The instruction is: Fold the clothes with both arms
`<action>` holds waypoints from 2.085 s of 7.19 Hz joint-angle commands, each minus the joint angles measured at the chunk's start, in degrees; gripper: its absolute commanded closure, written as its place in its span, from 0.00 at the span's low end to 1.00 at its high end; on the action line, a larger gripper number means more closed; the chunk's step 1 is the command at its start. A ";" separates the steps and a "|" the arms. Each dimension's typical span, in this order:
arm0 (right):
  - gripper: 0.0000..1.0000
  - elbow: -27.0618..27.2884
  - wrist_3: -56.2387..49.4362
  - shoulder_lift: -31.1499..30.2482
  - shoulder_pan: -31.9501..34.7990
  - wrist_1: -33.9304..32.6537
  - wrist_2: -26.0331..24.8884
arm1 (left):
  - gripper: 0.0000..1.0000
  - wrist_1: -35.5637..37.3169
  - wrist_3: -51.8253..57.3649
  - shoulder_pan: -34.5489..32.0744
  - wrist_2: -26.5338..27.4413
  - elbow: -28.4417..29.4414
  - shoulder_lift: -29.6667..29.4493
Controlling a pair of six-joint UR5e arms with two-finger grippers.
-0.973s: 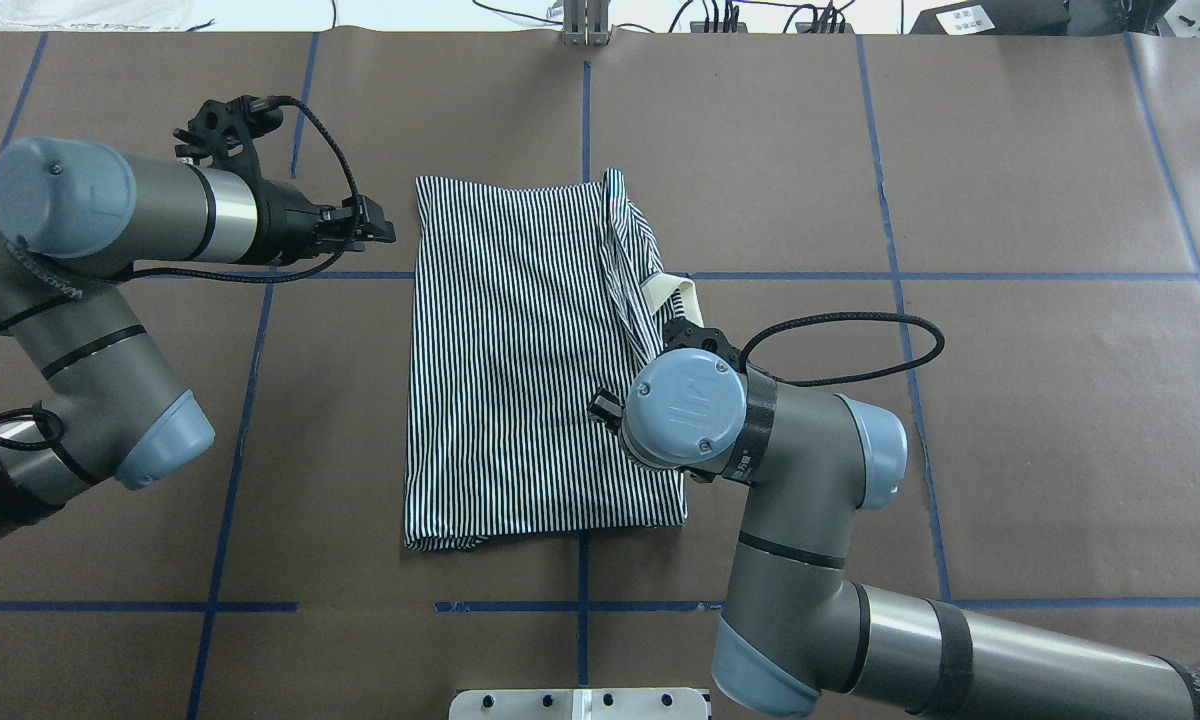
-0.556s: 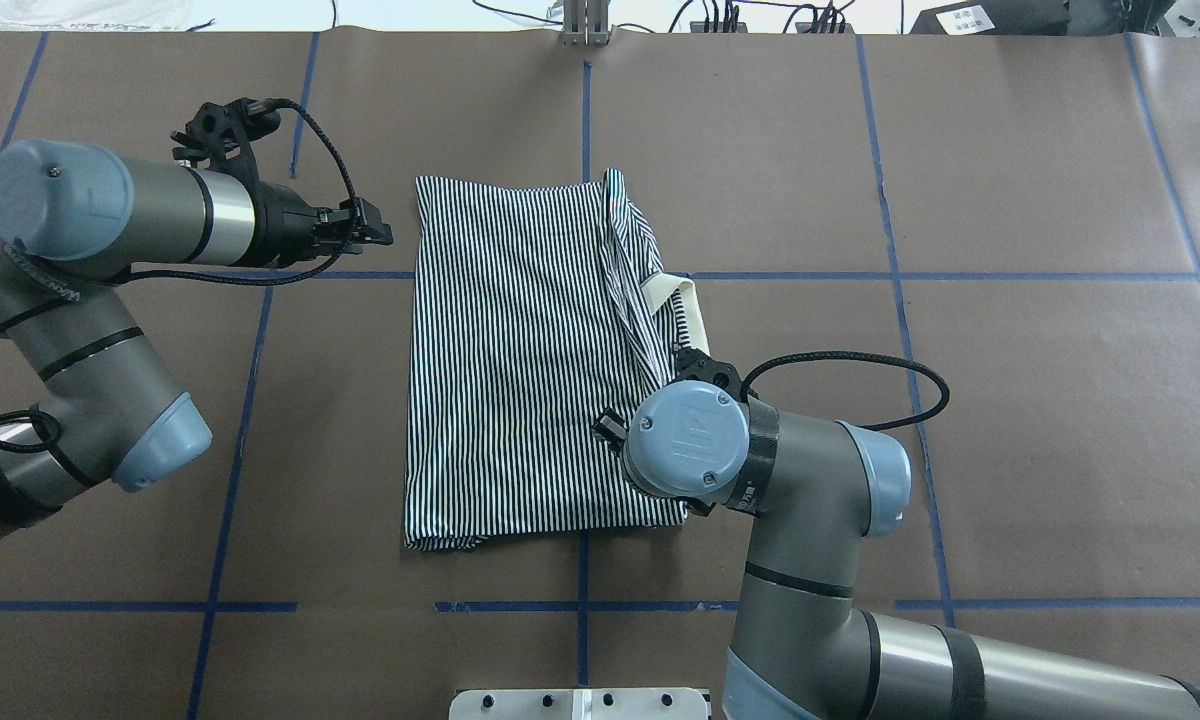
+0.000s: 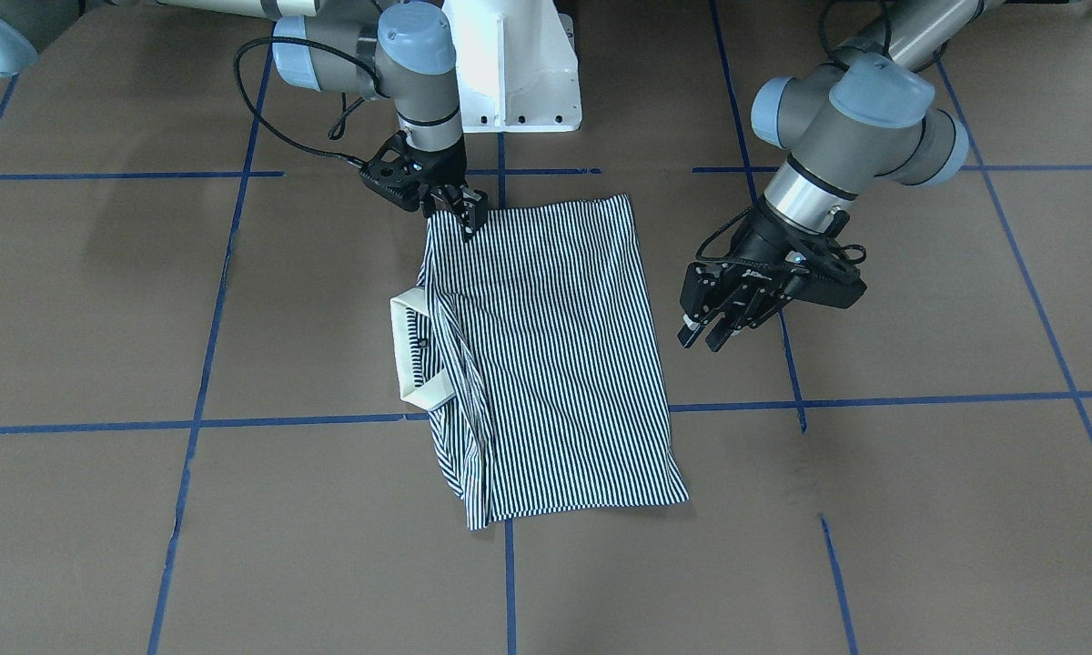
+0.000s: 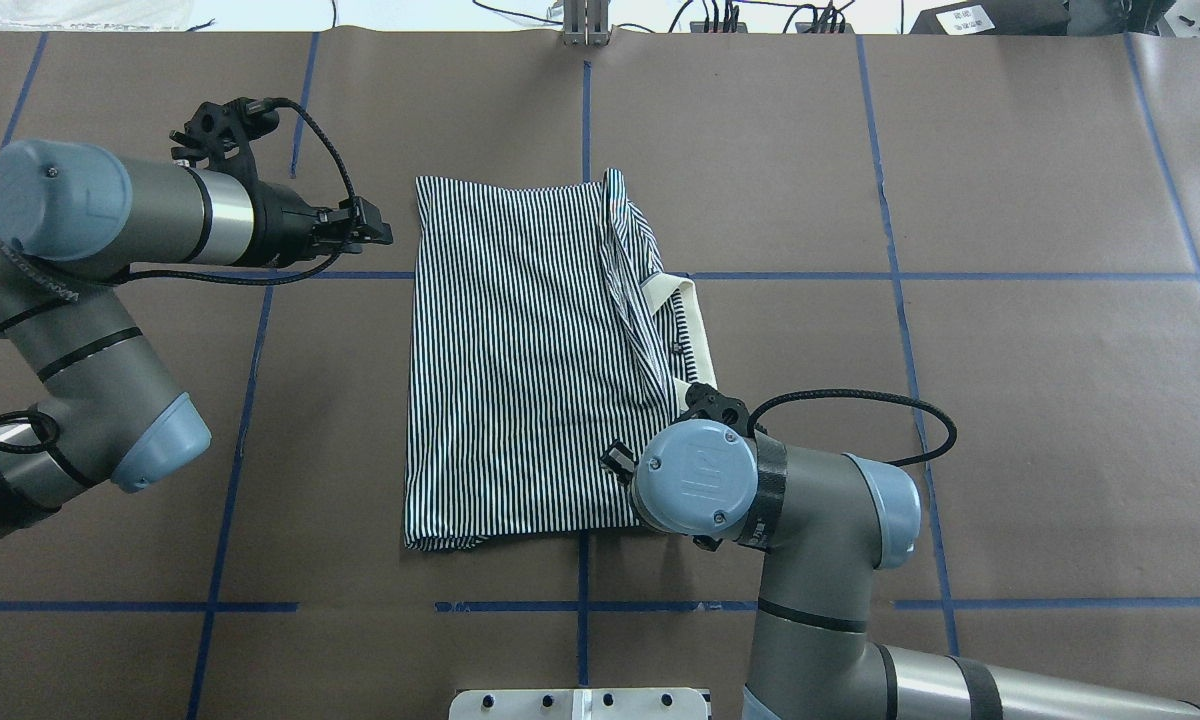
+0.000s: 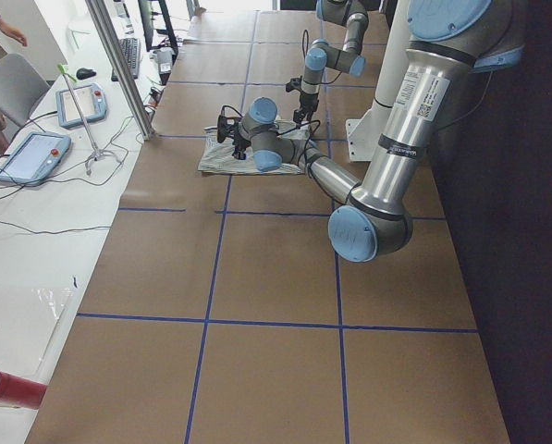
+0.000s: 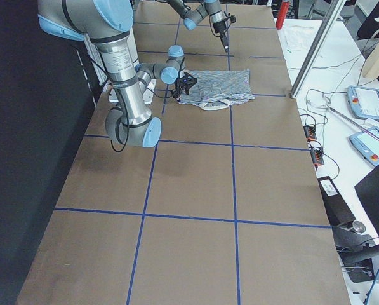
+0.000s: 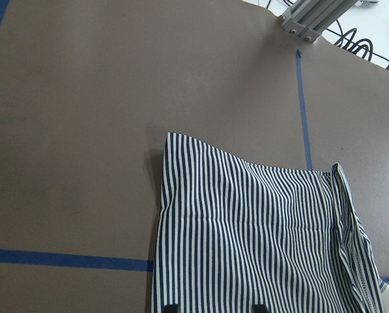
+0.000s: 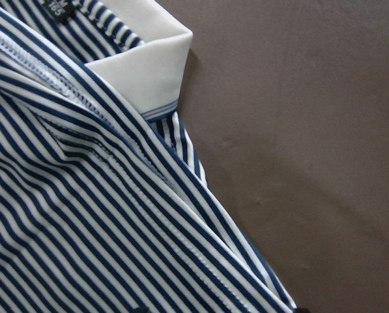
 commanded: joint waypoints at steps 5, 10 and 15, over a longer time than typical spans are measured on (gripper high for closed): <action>1.00 -0.39 -0.15 -0.10 -0.09 0.77 0.17 | 0.52 -0.09 0.02 -0.05 0.05 -0.13 0.79; 1.00 3.38 0.90 -0.62 1.85 0.33 0.70 | 0.50 0.00 -6.61 0.82 0.14 -9.33 8.42; 1.00 4.09 3.19 -1.24 0.62 0.25 0.26 | 0.46 6.20 -28.80 25.13 16.62 -17.45 13.10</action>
